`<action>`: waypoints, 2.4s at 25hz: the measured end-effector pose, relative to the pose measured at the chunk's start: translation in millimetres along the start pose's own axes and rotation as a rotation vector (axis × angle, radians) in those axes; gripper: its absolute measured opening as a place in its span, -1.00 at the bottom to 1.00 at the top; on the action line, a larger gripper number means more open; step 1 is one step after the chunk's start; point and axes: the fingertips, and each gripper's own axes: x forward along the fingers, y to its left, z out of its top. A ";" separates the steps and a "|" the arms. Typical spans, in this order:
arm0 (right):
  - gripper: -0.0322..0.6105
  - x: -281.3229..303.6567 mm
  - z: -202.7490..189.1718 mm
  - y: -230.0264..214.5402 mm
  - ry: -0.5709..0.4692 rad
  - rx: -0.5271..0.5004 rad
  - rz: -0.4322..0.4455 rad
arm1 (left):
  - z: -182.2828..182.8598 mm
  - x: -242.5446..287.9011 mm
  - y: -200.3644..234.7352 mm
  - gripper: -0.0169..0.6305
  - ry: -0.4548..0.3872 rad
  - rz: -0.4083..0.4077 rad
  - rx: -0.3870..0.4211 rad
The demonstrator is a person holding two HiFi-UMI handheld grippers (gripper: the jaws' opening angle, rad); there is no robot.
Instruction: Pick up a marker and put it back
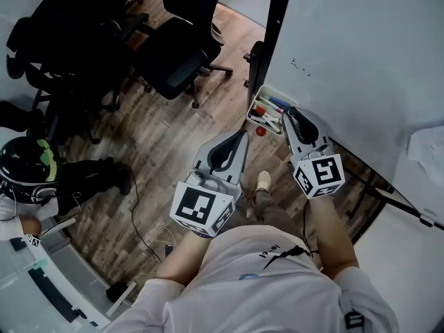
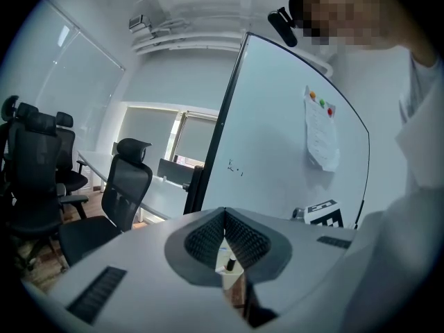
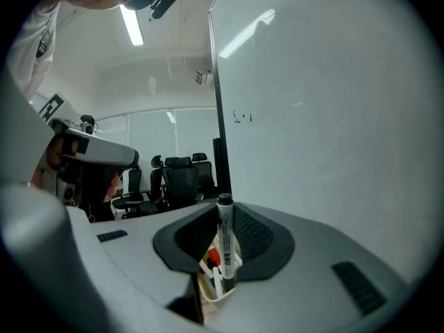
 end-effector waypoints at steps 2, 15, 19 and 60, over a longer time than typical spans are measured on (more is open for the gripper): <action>-0.66 2.8 -8.9 0.7 0.017 -0.015 0.003 | -2.9 0.2 1.0 -0.91 0.009 0.004 0.001; -0.56 -10.4 -7.4 -11.6 0.043 0.000 -0.048 | -5.1 11.2 -8.2 -0.91 0.015 -0.026 0.003; -0.57 -18.7 9.3 -11.5 0.015 -0.009 -0.056 | 0.0 13.9 -17.8 -0.91 0.003 -0.045 0.021; -0.84 -64.2 158.1 86.2 -0.178 -0.037 0.150 | 97.6 -23.1 -62.5 -0.91 -0.173 -0.109 0.125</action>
